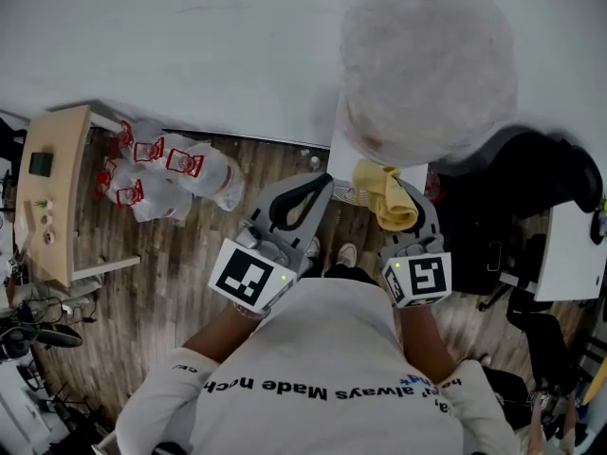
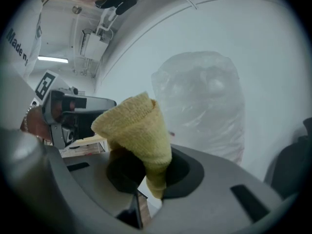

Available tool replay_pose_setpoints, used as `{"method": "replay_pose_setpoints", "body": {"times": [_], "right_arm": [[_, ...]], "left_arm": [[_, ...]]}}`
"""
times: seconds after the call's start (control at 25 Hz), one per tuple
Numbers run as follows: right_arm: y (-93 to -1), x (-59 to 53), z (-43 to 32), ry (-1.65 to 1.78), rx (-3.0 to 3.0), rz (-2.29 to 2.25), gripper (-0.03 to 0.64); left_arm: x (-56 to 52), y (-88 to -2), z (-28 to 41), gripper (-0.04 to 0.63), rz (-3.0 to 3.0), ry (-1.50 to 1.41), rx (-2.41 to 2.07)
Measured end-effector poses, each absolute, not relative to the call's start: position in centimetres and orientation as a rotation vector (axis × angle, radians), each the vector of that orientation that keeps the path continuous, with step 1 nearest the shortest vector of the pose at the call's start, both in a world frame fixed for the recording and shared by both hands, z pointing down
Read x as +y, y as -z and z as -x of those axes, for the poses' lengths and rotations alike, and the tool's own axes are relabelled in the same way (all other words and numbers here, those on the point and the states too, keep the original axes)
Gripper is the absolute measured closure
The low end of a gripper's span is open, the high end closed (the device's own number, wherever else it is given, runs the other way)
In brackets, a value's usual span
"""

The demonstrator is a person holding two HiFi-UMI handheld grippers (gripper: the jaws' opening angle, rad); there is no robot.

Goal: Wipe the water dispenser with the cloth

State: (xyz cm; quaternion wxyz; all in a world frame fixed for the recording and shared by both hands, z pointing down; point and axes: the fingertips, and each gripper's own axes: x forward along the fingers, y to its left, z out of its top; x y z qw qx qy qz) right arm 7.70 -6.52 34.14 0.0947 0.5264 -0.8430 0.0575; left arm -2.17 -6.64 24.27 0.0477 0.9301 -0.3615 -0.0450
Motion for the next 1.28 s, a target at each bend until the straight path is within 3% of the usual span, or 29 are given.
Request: {"method": "replay_pose_setpoints", "body": {"times": [1.28], "right_arm": [[-52.7, -17.3, -2.1, -0.245, -2.280, -1.609, 0.552]], "left_arm": [[-9.7, -26.3, 5.3, 0.575, -2.784, 0.101, -1.114]]}}
